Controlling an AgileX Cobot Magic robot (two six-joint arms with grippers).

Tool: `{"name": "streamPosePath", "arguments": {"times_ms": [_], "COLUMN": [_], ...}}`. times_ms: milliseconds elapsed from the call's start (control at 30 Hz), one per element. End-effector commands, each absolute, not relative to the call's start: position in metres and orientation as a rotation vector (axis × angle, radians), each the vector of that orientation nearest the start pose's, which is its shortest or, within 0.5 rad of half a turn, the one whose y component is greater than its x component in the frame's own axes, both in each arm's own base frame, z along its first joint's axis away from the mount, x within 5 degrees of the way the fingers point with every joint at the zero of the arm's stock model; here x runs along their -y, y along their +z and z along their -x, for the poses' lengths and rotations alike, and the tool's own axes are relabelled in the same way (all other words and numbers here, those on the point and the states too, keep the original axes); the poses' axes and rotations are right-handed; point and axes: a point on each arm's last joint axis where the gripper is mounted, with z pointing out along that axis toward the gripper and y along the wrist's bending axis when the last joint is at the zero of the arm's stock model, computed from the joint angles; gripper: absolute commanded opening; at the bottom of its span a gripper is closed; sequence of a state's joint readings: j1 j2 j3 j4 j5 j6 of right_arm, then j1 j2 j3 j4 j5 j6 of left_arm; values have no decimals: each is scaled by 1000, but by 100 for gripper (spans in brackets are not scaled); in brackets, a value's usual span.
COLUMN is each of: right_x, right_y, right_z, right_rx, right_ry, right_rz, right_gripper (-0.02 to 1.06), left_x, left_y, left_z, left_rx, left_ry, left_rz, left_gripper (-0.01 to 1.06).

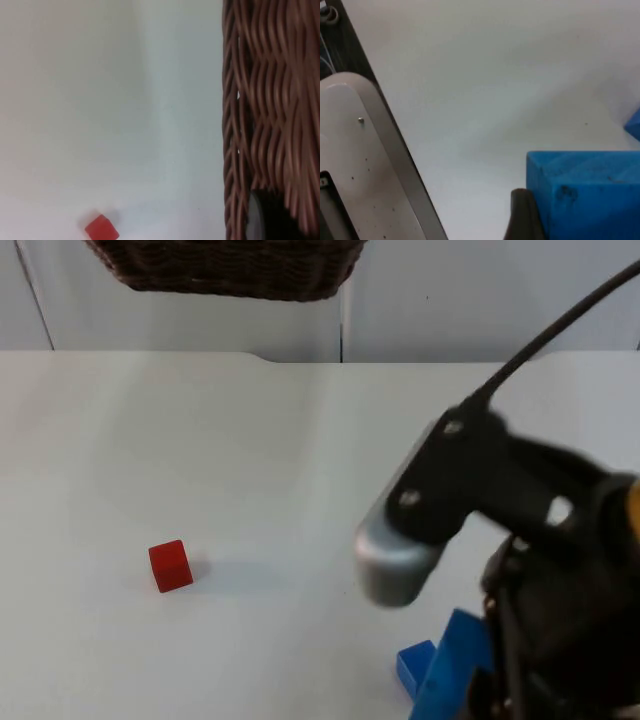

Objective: Pick up the basket with the left hand and place the largest block into the basket with the right hand.

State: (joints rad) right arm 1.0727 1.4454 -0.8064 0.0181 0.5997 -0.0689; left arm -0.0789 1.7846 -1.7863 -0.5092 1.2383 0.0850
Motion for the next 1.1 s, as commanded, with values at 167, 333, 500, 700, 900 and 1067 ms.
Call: {"name": "streamPosePath", "arguments": {"times_ms": [167,333,500,700,900,1067], "right_x": [-212,-202,-196,-195,-194,-195], "right_y": [253,280,290,296,316,351], "right_z": [-116,-111,-115,-122,-125,-131], "right_rx": [-2244,-2120,-2069,-2064,-2087,-2022], "right_ry": [346,416,381,360,316,289], "right_rz": [1393,1324,1231,1103,1080,1036], "right_gripper": [0,0,0,0,0,0], "left_x": [74,74,75,75,75,75], "left_y": [361,355,353,353,353,353], "left_z": [-381,-385,-386,-386,-386,-386], "left_rx": [-2621,-2636,-2640,-2640,-2640,-2640], "left_ry": [-720,-725,-728,-728,-728,-728], "left_rz": [-135,-130,-128,-128,-128,-128], "left_gripper": [0,0,0,0,0,0]}}
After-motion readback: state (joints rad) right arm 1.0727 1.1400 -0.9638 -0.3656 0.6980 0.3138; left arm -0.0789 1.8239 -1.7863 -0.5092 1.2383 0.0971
